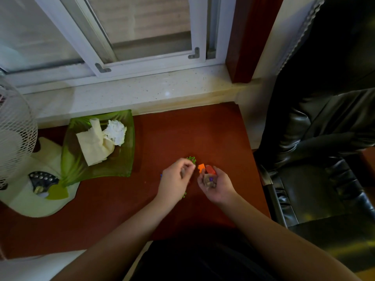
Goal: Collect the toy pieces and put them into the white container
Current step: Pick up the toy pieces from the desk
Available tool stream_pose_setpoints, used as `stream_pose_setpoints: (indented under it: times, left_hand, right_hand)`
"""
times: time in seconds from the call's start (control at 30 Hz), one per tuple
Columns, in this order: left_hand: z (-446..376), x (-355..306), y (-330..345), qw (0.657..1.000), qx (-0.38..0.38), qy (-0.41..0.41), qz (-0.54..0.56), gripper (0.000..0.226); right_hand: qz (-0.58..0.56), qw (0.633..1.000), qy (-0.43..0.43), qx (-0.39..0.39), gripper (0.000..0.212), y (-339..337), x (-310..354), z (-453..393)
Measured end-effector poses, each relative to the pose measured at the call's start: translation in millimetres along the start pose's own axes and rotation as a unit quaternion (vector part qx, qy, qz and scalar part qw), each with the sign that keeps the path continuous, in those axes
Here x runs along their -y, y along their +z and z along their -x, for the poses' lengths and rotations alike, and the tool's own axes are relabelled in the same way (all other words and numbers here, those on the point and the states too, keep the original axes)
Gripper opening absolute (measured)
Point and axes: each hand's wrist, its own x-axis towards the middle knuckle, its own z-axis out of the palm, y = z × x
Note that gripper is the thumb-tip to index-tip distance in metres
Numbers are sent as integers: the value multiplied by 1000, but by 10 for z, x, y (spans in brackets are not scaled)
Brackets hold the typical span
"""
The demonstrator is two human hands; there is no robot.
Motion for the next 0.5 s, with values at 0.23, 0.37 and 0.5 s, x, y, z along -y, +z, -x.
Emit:
stream_pose_setpoints:
  times: [0.23, 0.37, 0.5]
  left_hand:
    - [-299, 428, -48, 983, 40, -130, -127, 16]
    - [-480, 460, 95, 976, 92, -101, -167, 10]
    - [-624, 467, 290, 969, 117, -38, -213, 17]
  right_hand:
    - [32, 999, 14, -26, 21, -107, 70, 60]
    - [51, 998, 7, -34, 22, -166, 127, 95]
    - [51, 998, -13, -46, 21, -258, 222, 105]
